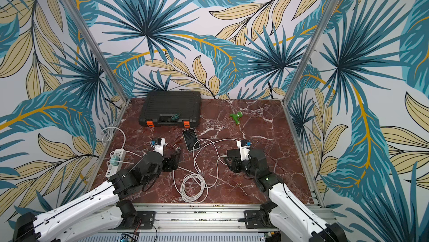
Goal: Plug the charging cable into the phone
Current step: Pick up the charging cable from the center of the board.
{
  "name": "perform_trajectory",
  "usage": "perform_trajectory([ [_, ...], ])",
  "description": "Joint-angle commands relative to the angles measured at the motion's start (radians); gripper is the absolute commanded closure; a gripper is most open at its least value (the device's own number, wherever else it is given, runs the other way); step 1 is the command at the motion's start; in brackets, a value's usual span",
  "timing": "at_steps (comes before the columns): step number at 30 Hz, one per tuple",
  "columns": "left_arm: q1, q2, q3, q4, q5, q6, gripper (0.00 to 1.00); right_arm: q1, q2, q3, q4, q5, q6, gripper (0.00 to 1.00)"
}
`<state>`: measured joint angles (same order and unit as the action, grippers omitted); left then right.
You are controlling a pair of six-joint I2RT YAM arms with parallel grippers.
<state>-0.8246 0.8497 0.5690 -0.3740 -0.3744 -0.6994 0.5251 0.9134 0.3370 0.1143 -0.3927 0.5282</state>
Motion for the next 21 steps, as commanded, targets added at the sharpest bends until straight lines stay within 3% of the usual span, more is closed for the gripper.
perform_trajectory([
  [1,0.011,0.017,-0.023,0.006,-0.006,-0.069,0.20,0.018,0.113,0.030,0.153,-0.046,0.003,0.51],
  [12,0.043,0.173,-0.008,0.061,0.087,-0.132,0.23,0.173,0.623,0.358,0.232,-0.028,0.013,0.56],
  [21,0.048,0.162,-0.024,0.028,0.086,-0.144,0.23,0.259,0.880,0.594,0.164,0.075,-0.008,0.63],
])
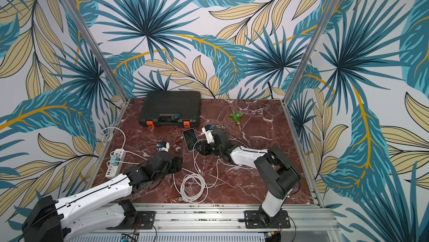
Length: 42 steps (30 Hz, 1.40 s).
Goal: Plug the charging cable into the phone
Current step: Pick up the charging cable from the center of the board.
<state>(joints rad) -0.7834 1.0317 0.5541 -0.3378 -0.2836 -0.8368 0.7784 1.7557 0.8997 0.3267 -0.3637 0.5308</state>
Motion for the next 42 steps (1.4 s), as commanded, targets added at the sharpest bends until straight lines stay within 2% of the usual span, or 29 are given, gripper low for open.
perform_trajectory([
  [1,0.008,-0.026,-0.013,-0.012,-0.009,-0.006,0.23,0.020,0.053,0.044,-0.057,0.053,-0.012,0.63],
  [9,0.023,-0.042,-0.043,-0.003,-0.004,-0.008,0.23,0.080,0.152,0.126,-0.143,0.054,-0.017,0.65],
  [12,0.028,-0.051,-0.054,0.005,0.001,-0.008,0.23,0.093,0.167,0.143,-0.187,0.091,-0.006,0.65],
  [20,0.037,-0.067,-0.071,0.014,0.015,-0.005,0.23,0.106,0.154,0.129,-0.207,0.145,0.008,0.66],
  [30,0.038,-0.071,-0.077,0.018,0.016,0.001,0.23,0.118,0.223,0.147,-0.203,0.132,0.008,0.72],
  [34,0.038,-0.077,-0.082,0.019,0.016,0.002,0.23,0.118,0.237,0.163,-0.210,0.153,0.003,0.77],
  [40,0.038,-0.078,-0.071,0.028,0.027,0.014,0.23,0.116,0.206,0.213,-0.215,0.157,-0.012,1.00],
  [42,0.038,-0.081,-0.066,0.064,0.052,0.053,0.23,0.107,0.162,0.226,-0.200,0.132,-0.011,1.00],
])
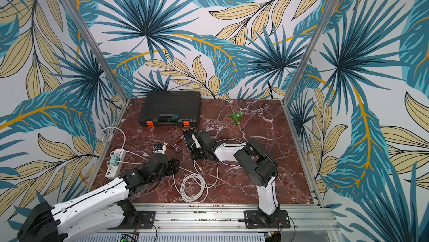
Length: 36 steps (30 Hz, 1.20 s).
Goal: Plug the charging cable into the phone
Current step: Pick up the charging cable from the center of the board.
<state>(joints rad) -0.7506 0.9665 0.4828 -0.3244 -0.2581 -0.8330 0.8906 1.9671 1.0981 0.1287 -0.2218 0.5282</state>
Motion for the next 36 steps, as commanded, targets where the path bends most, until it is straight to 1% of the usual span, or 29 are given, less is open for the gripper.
perform_trajectory([
  [1,0.005,-0.021,0.004,0.088,0.047,0.074,0.23,-0.010,-0.075,0.031,0.003,-0.022,-0.003,1.00],
  [4,0.010,-0.049,-0.005,0.198,0.115,0.143,0.23,-0.040,-0.162,0.018,0.026,-0.058,0.032,1.00],
  [5,0.018,-0.058,-0.004,0.227,0.139,0.163,0.25,-0.055,-0.193,0.009,0.037,-0.069,0.051,1.00],
  [9,0.058,-0.080,0.012,0.330,0.292,0.201,0.32,-0.109,-0.318,-0.058,0.084,-0.117,0.146,1.00],
  [12,0.063,-0.078,0.005,0.468,0.417,0.207,0.32,-0.148,-0.381,-0.098,0.129,-0.163,0.227,1.00],
  [16,0.063,-0.003,0.035,0.555,0.530,0.214,0.34,-0.168,-0.450,-0.157,0.172,-0.202,0.328,1.00],
  [20,0.063,0.104,0.046,0.680,0.625,0.174,0.36,-0.173,-0.483,-0.198,0.214,-0.249,0.398,1.00],
  [26,0.063,0.216,0.074,0.688,0.655,0.155,0.44,-0.175,-0.509,-0.220,0.226,-0.277,0.429,1.00],
  [29,0.063,0.232,0.081,0.699,0.645,0.145,0.47,-0.175,-0.508,-0.229,0.226,-0.291,0.428,1.00],
  [31,0.063,0.237,0.095,0.682,0.633,0.143,0.52,-0.175,-0.510,-0.233,0.223,-0.292,0.423,1.00],
  [36,0.063,0.248,0.118,0.671,0.645,0.127,0.60,-0.176,-0.501,-0.239,0.221,-0.296,0.417,1.00],
])
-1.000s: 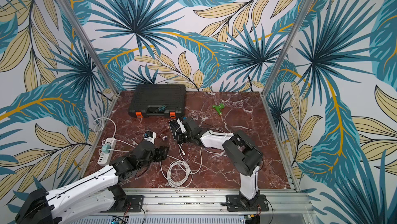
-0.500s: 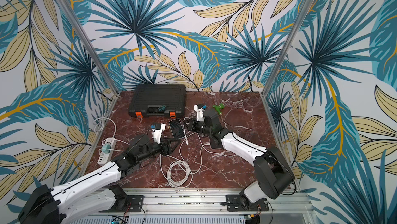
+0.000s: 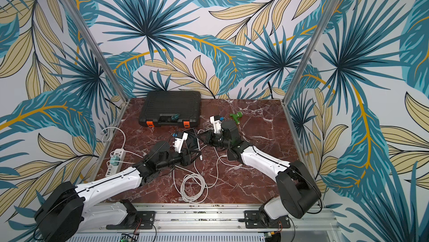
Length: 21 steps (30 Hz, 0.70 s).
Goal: Plug the charging cable into the phone
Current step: Pick up the charging cable from the center of the board.
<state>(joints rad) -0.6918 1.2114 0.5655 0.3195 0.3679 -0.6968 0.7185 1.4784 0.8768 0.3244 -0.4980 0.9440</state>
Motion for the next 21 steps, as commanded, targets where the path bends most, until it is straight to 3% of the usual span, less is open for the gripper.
perform_trajectory([
  [1,0.005,0.006,0.037,0.031,0.024,-0.012,0.61,-0.003,-0.011,-0.018,0.026,-0.023,0.000,1.00],
  [13,0.005,0.067,0.043,0.054,0.056,-0.034,0.69,-0.003,-0.015,0.003,0.005,-0.020,-0.023,1.00],
  [19,0.004,0.053,0.058,0.021,0.039,-0.045,0.86,-0.003,-0.025,0.013,-0.036,-0.004,-0.064,1.00],
  [20,0.004,0.048,0.063,0.013,0.038,-0.052,0.93,-0.003,-0.026,0.016,-0.044,-0.003,-0.081,0.98],
  [21,0.005,0.041,0.073,0.003,0.037,-0.058,1.00,-0.004,-0.031,0.025,-0.054,0.003,-0.114,0.81],
])
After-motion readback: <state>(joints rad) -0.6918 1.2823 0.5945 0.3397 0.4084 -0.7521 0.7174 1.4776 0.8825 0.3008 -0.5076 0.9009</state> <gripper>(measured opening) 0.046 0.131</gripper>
